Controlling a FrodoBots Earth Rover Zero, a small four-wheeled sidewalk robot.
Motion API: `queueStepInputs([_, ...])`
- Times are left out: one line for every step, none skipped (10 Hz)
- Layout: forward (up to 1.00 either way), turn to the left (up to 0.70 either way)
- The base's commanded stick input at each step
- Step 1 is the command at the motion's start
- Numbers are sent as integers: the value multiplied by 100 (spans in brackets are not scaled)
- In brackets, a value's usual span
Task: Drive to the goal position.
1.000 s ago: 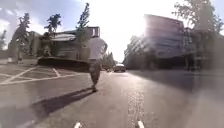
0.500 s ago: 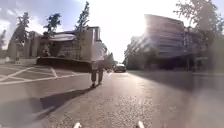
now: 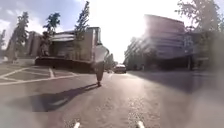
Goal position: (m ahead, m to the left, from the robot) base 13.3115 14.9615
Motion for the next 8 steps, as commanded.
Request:
queueStepInputs([70,0])
queueStepInputs([70,0])
queueStepInputs([70,0])
queueStepInputs([70,0])
queueStepInputs([70,0])
queueStepInputs([70,0])
queueStepInputs([70,0])
queueStepInputs([70,0])
